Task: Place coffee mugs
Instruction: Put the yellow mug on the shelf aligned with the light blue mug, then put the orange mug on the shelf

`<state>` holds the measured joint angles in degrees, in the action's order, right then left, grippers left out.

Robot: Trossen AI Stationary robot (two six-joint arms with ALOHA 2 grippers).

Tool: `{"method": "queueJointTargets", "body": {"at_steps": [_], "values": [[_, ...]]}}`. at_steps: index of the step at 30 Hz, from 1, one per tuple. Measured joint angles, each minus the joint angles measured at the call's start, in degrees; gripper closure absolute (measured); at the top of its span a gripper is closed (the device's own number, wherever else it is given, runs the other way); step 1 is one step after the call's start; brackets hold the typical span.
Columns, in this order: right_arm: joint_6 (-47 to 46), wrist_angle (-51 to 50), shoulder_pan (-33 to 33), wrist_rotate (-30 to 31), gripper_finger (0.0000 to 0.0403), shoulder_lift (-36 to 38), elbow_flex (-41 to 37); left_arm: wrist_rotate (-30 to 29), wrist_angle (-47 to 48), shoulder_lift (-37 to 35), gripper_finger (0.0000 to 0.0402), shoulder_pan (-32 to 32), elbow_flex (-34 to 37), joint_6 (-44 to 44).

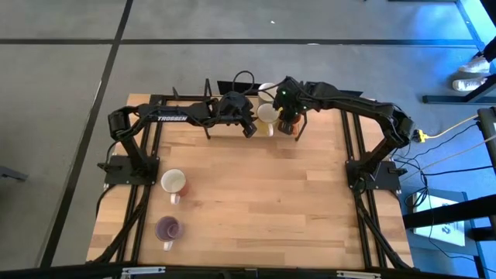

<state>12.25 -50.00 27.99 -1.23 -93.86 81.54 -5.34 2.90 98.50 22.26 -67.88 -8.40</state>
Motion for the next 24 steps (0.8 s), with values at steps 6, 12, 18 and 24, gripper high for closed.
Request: {"method": "queueJointTargets", "body": {"at_steps": [6, 12, 18, 24], "values": [[-0.04, -0.91, -1.64, 0.20, 0.0306, 0.00, 0.00, -0.09, 0.03, 0.00, 0.0285, 0.00, 0.00, 0.00], [-0.68, -1.09, -3.02, 1.01, 0.0306, 0.00, 0.00, -2.40, 0.93, 0.00, 0.0285, 0.00, 0.00, 0.00], [-2.82, -1.65, -4.78, 0.41, 0.0306, 2.46, 0.00, -1.70, 3.75, -4.08, 0.0285, -0.29, -0.11, 0.00], [-7.29, -1.82, -9.74, -1.30, 0.0306, 9.57, -0.18, 2.92, 11.33, -13.25, 0.0285, -1.95, -0.11, 0.53]]}}
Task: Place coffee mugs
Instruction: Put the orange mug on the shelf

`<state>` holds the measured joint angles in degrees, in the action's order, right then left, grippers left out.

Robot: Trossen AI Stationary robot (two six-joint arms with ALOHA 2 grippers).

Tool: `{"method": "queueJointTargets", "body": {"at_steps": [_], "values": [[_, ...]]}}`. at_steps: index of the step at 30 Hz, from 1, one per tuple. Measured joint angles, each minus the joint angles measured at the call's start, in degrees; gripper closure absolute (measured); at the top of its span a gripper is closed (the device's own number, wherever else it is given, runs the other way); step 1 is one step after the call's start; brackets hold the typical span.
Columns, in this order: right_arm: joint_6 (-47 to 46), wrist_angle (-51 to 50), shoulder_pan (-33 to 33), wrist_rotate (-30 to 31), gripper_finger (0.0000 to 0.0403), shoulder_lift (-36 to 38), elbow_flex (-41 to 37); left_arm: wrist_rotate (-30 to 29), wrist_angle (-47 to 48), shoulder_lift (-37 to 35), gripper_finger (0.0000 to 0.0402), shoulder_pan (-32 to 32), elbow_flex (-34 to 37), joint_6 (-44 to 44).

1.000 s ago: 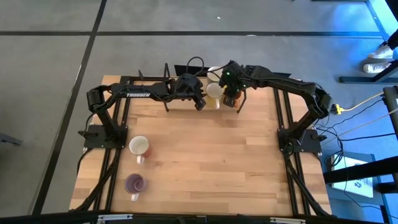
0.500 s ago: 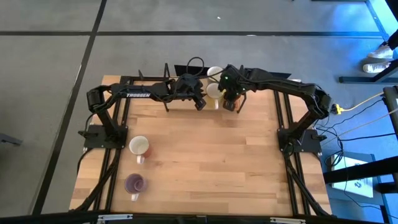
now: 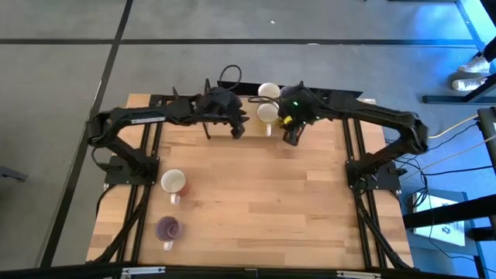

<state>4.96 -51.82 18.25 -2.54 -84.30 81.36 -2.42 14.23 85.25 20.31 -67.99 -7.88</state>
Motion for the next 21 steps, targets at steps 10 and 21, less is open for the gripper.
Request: {"method": "queueJointTargets", "body": {"at_steps": [10, 21], "values": [[-7.56, 6.40, -12.66, 0.94, 0.0306, 8.49, -9.98, 5.18, 23.67, -16.05, 0.0285, -4.03, 0.00, -6.74], [-11.96, 8.16, -19.94, 5.15, 0.0306, 10.65, -15.91, 11.88, 57.75, -20.44, 0.0241, -7.70, 0.07, -17.42]]}}
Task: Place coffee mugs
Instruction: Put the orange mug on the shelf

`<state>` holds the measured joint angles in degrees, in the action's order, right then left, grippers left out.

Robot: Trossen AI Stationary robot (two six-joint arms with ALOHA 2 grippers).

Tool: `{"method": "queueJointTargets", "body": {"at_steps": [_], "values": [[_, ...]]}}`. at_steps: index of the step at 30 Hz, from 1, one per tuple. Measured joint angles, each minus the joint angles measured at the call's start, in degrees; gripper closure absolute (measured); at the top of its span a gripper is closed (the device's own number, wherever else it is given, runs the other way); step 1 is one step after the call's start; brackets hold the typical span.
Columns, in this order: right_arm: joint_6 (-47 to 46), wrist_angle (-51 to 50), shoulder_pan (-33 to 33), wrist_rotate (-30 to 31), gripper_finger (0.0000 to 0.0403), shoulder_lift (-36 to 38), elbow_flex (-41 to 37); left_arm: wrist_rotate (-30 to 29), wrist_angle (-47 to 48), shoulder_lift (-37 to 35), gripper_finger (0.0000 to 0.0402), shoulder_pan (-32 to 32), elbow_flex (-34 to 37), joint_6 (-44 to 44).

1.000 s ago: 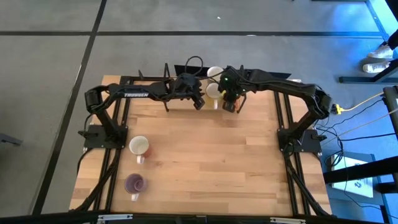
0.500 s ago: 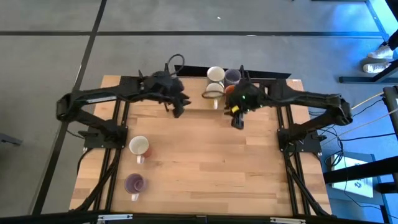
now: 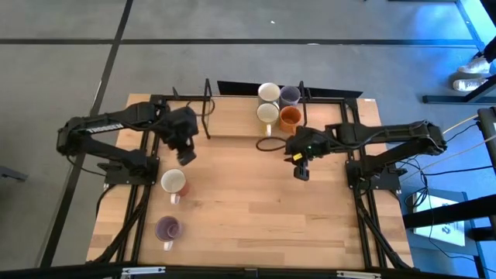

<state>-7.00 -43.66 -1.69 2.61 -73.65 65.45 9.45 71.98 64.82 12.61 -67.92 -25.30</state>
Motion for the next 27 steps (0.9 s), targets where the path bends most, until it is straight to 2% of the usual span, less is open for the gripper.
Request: {"method": "queueJointTargets", "body": {"at_steps": [2, 4, 7, 10, 13, 19, 27], "values": [[-0.23, 0.19, -0.35, 0.02, 0.0306, 0.00, 0.00, 2.42, 3.83, -0.09, 0.0237, -1.41, 0.00, 0.18], [-0.27, 0.19, -0.38, -0.02, 0.0306, 0.00, 0.00, 2.32, 6.92, -0.04, 0.0236, -3.87, 0.00, 2.00], [-0.49, 0.11, -0.32, 0.02, 0.0306, 0.00, 0.00, -1.05, 9.77, -0.07, 0.0235, -8.32, 0.00, 6.04], [-0.49, 0.12, -0.31, 0.02, 0.0306, 0.00, 0.00, -5.86, 10.40, -0.07, 0.0235, -11.86, 0.01, 6.41], [-0.47, 0.11, -0.31, 0.09, 0.0306, 0.00, 0.00, -7.61, 10.32, -0.04, 0.0235, -13.76, 0.24, 6.03], [-0.06, 0.13, -0.16, 1.49, 0.0306, 0.00, 0.00, -5.51, 9.97, -0.02, 0.0235, -16.09, 6.21, 4.71], [-0.03, 0.13, -0.16, 2.38, 0.0306, -0.02, 0.00, -4.83, 2.44, -0.04, 0.0235, -16.90, 16.09, 2.94]]}}
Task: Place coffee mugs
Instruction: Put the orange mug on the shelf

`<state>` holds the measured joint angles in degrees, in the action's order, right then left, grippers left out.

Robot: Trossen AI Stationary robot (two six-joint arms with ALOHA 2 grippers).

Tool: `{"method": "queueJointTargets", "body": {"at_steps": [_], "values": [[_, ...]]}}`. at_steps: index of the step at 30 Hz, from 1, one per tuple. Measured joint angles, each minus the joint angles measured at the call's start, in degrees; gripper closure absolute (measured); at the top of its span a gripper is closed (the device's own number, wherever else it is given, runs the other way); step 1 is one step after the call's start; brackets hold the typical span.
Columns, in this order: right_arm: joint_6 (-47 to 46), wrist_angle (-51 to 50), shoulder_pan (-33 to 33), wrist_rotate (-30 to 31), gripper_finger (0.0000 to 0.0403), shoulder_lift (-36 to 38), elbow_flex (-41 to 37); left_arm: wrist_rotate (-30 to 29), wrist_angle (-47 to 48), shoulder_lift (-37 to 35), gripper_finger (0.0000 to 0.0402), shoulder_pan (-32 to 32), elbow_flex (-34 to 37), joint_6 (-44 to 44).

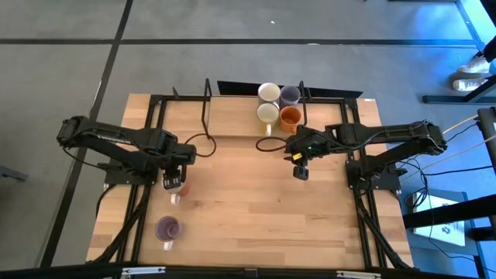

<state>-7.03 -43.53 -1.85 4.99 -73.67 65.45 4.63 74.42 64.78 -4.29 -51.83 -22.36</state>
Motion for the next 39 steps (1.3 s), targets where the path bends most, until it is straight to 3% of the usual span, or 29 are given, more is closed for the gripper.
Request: {"method": "queueJointTargets", "body": {"at_steps": [12, 16, 22, 26, 30, 39], "values": [[0.02, -0.01, 0.00, 0.00, 0.0306, -0.02, 0.00, -0.69, -8.93, 0.15, 0.0248, 0.04, 7.95, -0.03], [-0.04, 0.00, 0.00, 0.00, 0.0306, -0.02, 0.00, 0.48, -9.40, 0.15, 0.0284, 0.04, 9.05, 0.01], [-0.05, 0.07, 0.00, 0.00, 0.0306, -0.02, 0.00, 0.48, -9.33, 0.15, 0.0377, 0.00, 8.87, 0.35], [-0.04, 0.09, 0.00, 0.11, 0.0306, -0.02, 0.00, 0.48, -10.27, 0.17, 0.0381, 0.04, 8.70, 0.93], [-0.04, 0.08, 0.00, 0.15, 0.0306, -0.04, 0.00, 0.28, -10.41, 0.22, 0.0381, 0.02, 4.15, -0.24], [0.26, 0.02, 0.00, 0.20, 0.0306, -0.04, 0.00, -7.63, -9.79, 4.21, 0.0381, 2.67, -14.16, 2.22]]}}
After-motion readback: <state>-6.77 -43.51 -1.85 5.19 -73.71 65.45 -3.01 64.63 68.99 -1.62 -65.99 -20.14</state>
